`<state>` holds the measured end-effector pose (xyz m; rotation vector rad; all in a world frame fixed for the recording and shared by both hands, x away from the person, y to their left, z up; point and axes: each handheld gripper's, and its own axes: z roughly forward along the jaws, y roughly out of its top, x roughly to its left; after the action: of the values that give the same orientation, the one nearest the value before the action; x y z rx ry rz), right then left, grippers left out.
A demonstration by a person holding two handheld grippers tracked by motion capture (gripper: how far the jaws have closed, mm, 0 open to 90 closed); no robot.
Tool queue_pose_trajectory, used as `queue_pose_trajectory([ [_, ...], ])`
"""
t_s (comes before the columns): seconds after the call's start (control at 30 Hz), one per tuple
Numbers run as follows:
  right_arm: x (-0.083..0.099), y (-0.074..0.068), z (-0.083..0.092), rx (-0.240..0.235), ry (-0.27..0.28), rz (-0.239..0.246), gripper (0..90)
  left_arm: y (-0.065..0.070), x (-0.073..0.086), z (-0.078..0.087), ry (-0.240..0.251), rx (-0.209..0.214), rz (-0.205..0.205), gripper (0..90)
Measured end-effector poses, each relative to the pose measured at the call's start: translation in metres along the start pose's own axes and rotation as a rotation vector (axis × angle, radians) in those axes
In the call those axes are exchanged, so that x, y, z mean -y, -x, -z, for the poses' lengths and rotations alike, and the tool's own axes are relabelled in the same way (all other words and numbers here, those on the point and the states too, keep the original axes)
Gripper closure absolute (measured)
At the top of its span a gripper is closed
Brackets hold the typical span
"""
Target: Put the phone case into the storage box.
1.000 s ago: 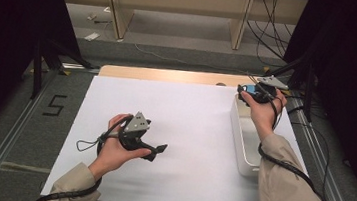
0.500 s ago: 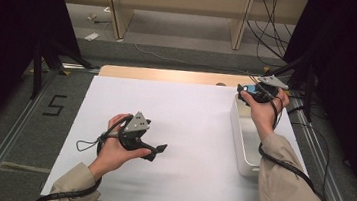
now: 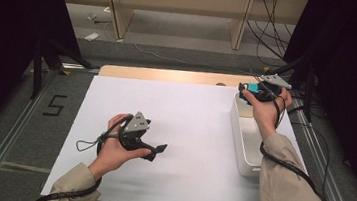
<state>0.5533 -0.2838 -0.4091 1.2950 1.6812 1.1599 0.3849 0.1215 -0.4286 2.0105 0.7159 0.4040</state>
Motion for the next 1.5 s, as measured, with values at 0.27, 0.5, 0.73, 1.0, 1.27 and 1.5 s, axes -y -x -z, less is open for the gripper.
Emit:
queue_pose_trajectory([
  [0.27, -0.004, -0.002, 0.009, 0.005, 0.003, 0.006, 5.8, 0.0, 0.0, 0.001, 0.0, -0.002, 0.001, 0.2],
  [0.5, -0.007, -0.008, 0.022, -0.01, -0.008, 0.01, 6.3, 0.0, 0.0, 0.002, -0.001, -0.003, 0.001, 0.2],
  [0.73, -0.008, -0.015, 0.039, -0.032, -0.007, 0.035, 6.6, 0.0, 0.0, 0.002, 0.001, -0.004, 0.004, 0.1],
  [1.0, -0.006, -0.022, 0.055, -0.088, -0.001, 0.053, 7.7, 0.0, 0.001, 0.004, 0.001, -0.006, 0.008, 0.2],
  [1.27, -0.002, -0.027, 0.069, -0.151, 0.004, 0.049, 10.1, 0.002, 0.002, 0.006, 0.002, -0.002, 0.006, 0.2],
  [1.5, 0.002, -0.029, 0.081, -0.193, 0.014, 0.063, 10.9, 0.004, 0.003, 0.006, -0.001, 0.0, 0.007, 0.2],
])
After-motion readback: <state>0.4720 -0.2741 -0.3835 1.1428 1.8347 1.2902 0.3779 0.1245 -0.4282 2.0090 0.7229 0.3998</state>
